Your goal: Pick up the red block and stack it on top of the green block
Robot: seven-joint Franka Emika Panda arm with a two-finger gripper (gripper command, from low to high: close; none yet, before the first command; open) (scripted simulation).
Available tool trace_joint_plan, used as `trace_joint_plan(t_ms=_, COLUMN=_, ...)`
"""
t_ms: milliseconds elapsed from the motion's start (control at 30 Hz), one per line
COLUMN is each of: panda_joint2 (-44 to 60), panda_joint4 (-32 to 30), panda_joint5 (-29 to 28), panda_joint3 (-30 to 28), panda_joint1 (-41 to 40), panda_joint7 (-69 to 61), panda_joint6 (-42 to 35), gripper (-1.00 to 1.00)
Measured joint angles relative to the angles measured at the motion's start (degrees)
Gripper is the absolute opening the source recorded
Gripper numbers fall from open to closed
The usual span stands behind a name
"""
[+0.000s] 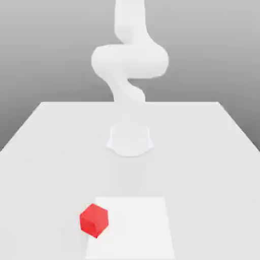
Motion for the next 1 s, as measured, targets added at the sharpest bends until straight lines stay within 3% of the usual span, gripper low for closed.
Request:
trace_joint_plan(t_ms=700, panda_joint2=43.96, panda_joint4=-17.74, panda_joint5=0.06, panda_joint3=-1.03, panda_joint1=-9.8, panda_joint7=16.75, panda_joint6=22.27, gripper=0.0)
trace_joint_plan(t_ms=900, panda_joint2=56.39, panda_joint4=-16.93, panda_joint5=0.92, panda_joint3=-0.81, panda_joint1=-9.97, panda_joint7=16.85, panda_joint6=32.22, gripper=0.0)
trace_joint_plan(t_ms=933, panda_joint2=57.6, panda_joint4=-16.76, panda_joint5=0.94, panda_joint3=-0.79, panda_joint1=-9.99, panda_joint7=16.83, panda_joint6=33.24, gripper=-1.0)
trace_joint_plan(t_ms=1000, panda_joint2=57.6, panda_joint4=-16.76, panda_joint5=0.92, panda_joint3=-0.79, panda_joint1=-9.99, panda_joint7=16.85, panda_joint6=33.25, gripper=-1.0)
